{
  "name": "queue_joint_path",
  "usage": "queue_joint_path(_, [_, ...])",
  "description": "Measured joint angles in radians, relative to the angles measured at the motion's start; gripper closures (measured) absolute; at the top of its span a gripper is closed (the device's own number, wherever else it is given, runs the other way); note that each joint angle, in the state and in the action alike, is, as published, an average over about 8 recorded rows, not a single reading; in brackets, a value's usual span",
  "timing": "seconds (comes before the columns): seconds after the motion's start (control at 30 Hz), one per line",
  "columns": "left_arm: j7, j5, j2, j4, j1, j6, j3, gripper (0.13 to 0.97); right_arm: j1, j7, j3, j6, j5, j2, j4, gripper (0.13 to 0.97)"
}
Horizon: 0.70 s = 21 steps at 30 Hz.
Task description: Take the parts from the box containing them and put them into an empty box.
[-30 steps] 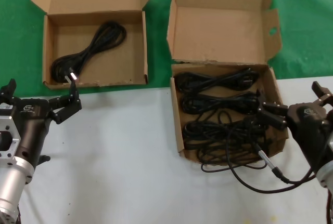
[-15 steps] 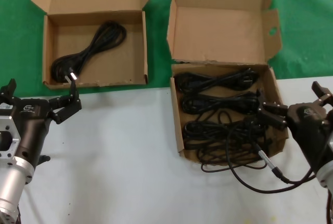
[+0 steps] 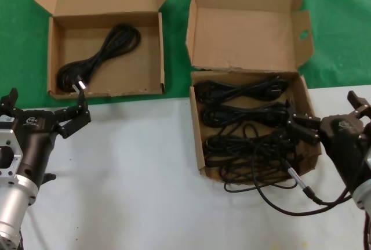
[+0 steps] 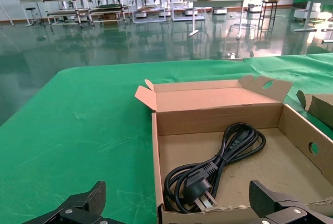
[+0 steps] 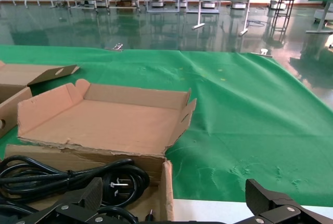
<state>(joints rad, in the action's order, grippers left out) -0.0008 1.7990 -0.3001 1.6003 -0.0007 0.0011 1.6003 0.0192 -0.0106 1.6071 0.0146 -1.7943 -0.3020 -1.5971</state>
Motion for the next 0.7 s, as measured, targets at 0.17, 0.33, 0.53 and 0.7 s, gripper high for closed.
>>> queue_joint_path(0.17, [0.0,0.0,0.0,0.0,0.0,0.0,0.0,0.132,0.0,0.0,0.0,0.0,0.0,0.0,0.0,0.129])
queue_joint_path(0.33, [0.0,0.0,0.0,0.0,0.0,0.0,0.0,0.132,0.0,0.0,0.0,0.0,0.0,0.0,0.0,0.129])
queue_joint_path(0.53, [0.0,0.0,0.0,0.0,0.0,0.0,0.0,0.132,0.0,0.0,0.0,0.0,0.0,0.0,0.0,0.129])
queue_joint_path(0.7, [0.0,0.0,0.0,0.0,0.0,0.0,0.0,0.132,0.0,0.0,0.0,0.0,0.0,0.0,0.0,0.129])
